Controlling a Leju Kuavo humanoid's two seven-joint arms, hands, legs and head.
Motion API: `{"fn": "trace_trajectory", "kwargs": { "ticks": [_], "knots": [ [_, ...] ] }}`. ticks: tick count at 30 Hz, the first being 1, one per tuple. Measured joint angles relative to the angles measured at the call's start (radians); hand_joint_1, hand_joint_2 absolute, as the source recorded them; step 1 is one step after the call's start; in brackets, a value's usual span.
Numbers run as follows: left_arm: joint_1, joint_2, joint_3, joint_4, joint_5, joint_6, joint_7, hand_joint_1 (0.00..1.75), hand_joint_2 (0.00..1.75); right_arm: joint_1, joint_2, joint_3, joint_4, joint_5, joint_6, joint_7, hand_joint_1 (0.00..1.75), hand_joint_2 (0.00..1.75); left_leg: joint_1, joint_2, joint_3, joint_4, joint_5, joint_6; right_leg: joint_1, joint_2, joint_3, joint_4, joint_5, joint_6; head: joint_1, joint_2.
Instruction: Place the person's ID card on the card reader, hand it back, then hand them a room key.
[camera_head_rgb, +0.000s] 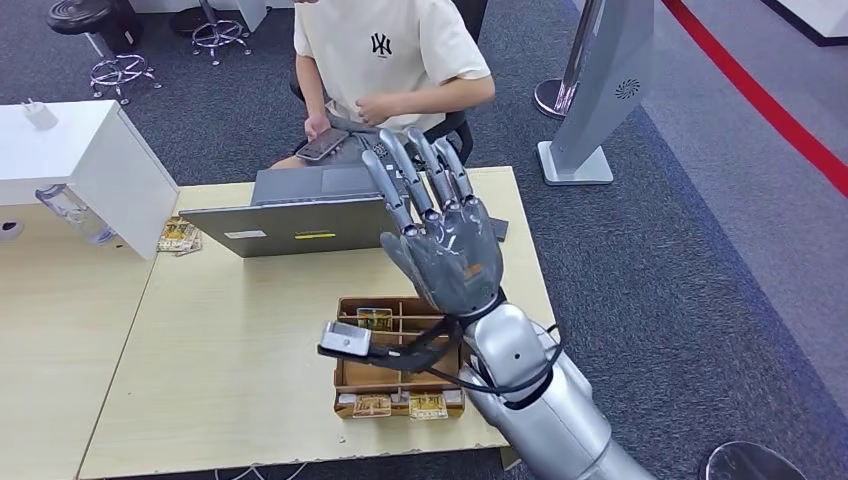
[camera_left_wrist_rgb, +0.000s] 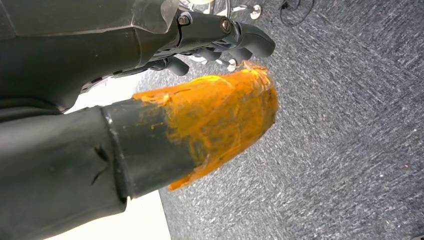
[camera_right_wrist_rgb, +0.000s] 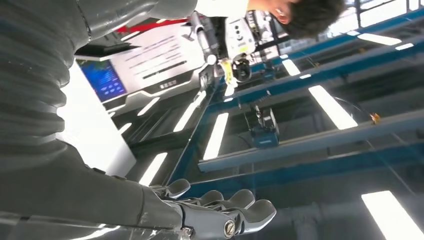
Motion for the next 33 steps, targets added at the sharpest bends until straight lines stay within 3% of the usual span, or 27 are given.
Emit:
{"fn": "trace_trajectory", "kwargs": {
  "ticks": [2,5,7,11,19,20,23,24,26,33],
  "knots": [
    [0.004,0.000,0.005,0.000,0.008,0.003,0.001,0.00,0.00,0.084,0.038,-0.052,-0.068,-0.054,0.000,-0.151,0.00,1.75,0.000,0.000,0.000,0.000,0.000,0.000,0.000,0.000,0.000,0.000,0.000,0.000,0.000,0.000],
    [0.008,-0.001,0.015,0.000,0.015,0.006,0.006,0.00,0.00,0.210,0.121,-0.170,-0.134,-0.170,0.000,-0.458,0.00,1.75,0.000,0.000,0.000,0.000,0.000,0.000,0.000,0.000,0.000,0.000,0.000,-0.001,0.000,0.000],
    [0.009,-0.001,0.023,0.000,0.019,0.009,0.010,0.00,0.00,0.268,0.163,-0.245,-0.161,-0.213,0.000,-0.555,0.00,1.75,0.000,0.000,0.000,0.000,-0.001,0.000,0.000,0.000,0.000,0.000,0.000,-0.001,0.000,0.000],
    [0.010,-0.002,0.031,0.000,0.025,0.013,0.014,0.00,0.00,0.327,0.181,-0.320,-0.192,-0.220,0.000,-0.579,0.00,1.75,0.000,0.001,0.000,0.000,0.000,0.000,0.000,0.000,0.000,0.000,0.000,-0.001,0.000,0.000],
    [0.010,-0.002,0.046,0.000,0.042,0.017,0.021,0.00,0.00,0.435,0.188,-0.384,-0.199,-0.200,0.000,-0.593,0.05,1.75,0.000,0.001,0.000,0.000,-0.001,0.000,0.000,0.000,0.000,0.000,0.000,-0.001,0.000,0.000],
    [0.010,-0.002,0.047,0.000,0.043,0.017,0.022,0.00,0.00,0.446,0.188,-0.390,-0.193,-0.196,0.000,-0.594,0.21,1.75,0.000,0.001,0.000,0.000,-0.001,0.000,0.000,0.000,0.000,0.000,0.000,-0.001,0.000,0.000],
    [0.010,-0.002,0.048,0.000,0.043,0.019,0.024,0.00,0.00,0.468,0.190,-0.404,-0.173,-0.170,0.000,-0.595,1.32,1.75,0.000,0.001,0.000,0.000,-0.001,0.000,0.000,0.000,0.000,0.000,0.000,-0.001,0.000,0.000],
    [0.010,-0.002,0.049,0.000,0.043,0.020,0.024,0.00,0.00,0.473,0.191,-0.408,-0.164,-0.162,0.000,-0.595,1.58,1.75,0.000,0.001,0.000,0.000,-0.001,0.000,0.000,0.000,0.000,0.000,0.000,-0.001,0.000,0.000],
    [0.010,-0.002,0.051,0.000,0.043,0.021,0.024,0.00,0.00,0.479,0.193,-0.417,-0.149,-0.149,0.000,-0.595,1.66,1.75,0.000,0.001,0.000,0.000,-0.001,0.000,0.000,0.000,0.000,0.000,0.000,-0.001,0.000,0.000],
    [0.010,-0.002,0.056,0.000,0.042,0.022,0.028,0.00,0.00,0.487,0.194,-0.427,-0.093,-0.115,0.000,-0.565,1.65,1.75,0.000,0.001,0.000,0.000,0.000,0.000,0.000,0.000,0.000,0.000,0.000,-0.001,0.000,0.000]
  ]
}}
